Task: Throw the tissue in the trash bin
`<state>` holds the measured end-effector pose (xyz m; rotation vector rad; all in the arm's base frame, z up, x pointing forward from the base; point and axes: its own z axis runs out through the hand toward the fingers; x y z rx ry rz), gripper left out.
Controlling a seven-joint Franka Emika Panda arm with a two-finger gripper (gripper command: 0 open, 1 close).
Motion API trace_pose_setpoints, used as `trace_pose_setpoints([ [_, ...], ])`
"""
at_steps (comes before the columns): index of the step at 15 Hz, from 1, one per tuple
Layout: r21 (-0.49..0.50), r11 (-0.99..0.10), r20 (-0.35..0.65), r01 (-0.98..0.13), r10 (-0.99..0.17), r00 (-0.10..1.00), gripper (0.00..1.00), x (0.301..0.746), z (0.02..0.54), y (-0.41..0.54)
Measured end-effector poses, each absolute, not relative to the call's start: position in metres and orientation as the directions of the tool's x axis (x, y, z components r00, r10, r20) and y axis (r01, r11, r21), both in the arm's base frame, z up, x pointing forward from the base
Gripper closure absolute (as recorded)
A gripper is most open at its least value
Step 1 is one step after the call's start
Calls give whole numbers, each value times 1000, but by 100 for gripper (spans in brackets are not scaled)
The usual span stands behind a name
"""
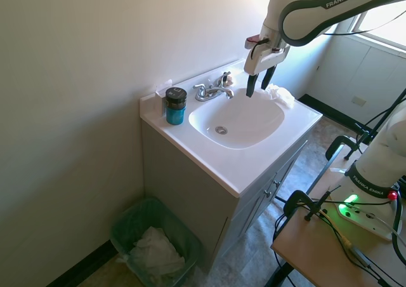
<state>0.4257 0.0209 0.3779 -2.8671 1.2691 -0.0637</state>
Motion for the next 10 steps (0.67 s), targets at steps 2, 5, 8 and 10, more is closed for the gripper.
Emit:
trace_pose_setpoints([
  [2, -19, -671, 36, -741, -741, 670, 0, 426, 377, 19],
  [5, -22, -643, 37, -765, -766, 642, 0, 428, 379, -14],
  [8, -57, -583, 55, -811, -813, 580, 0, 436, 386, -62],
  [10, -74, -523, 73, -849, -852, 518, 0, 442, 386, -101],
])
